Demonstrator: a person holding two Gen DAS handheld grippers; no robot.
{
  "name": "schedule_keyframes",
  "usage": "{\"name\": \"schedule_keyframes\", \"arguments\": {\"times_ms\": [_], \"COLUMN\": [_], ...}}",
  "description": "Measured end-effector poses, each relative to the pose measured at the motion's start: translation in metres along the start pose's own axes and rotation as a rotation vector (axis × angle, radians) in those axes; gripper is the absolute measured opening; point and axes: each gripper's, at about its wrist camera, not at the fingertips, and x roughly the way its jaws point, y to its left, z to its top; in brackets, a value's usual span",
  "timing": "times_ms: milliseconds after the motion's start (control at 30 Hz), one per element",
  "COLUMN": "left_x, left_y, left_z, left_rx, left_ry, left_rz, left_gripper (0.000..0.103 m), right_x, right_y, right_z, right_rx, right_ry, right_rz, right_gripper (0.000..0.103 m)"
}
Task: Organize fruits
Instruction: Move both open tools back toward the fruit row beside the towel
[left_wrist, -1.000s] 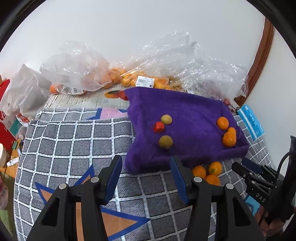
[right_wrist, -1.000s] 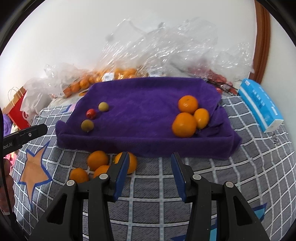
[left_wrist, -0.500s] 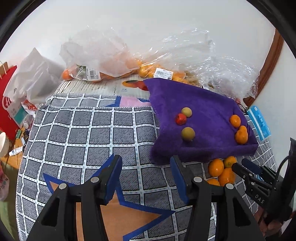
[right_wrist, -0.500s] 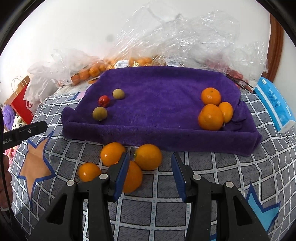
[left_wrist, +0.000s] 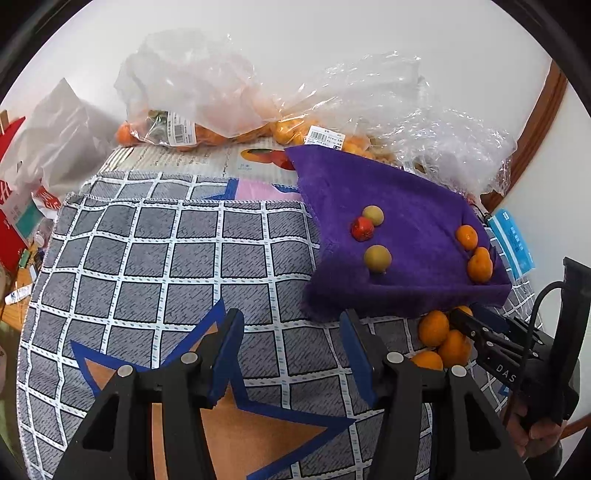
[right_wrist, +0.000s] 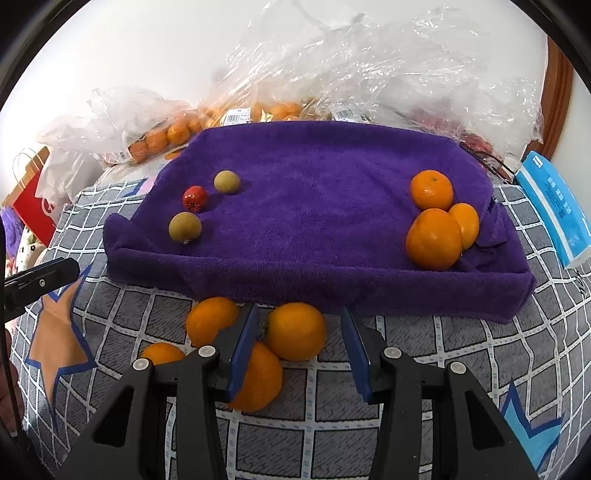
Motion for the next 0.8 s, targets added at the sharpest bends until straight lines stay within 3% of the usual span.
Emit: {"name": "schedule_keyframes", "arguments": {"times_ms": [133,333,800], "left_x": [0.004,0.007,0.009], "left_y": [0.002,0.005,0.006], "left_z": [-0.002,-0.001,0.001], "left_rx": [-0.003,-0.009,-0.029], "left_ry": [0.008,0.012,0.02], "left_rz": [-0.007,-0.015,-0.013], "left_gripper": [0.052,0.052,0.052], "right_x": [0.003,0.002,0.0], "right_y": [-0.001,0.002,-0.033], "right_z": [0.002,0.003,-0.014], "right_rx": [0.003,-0.027,-0.011], "right_ry": [0.007,0.01,0.026], "right_rz": [0.005,-0.023,-0.093], "right_gripper": [0.035,0.035,0.037]}}
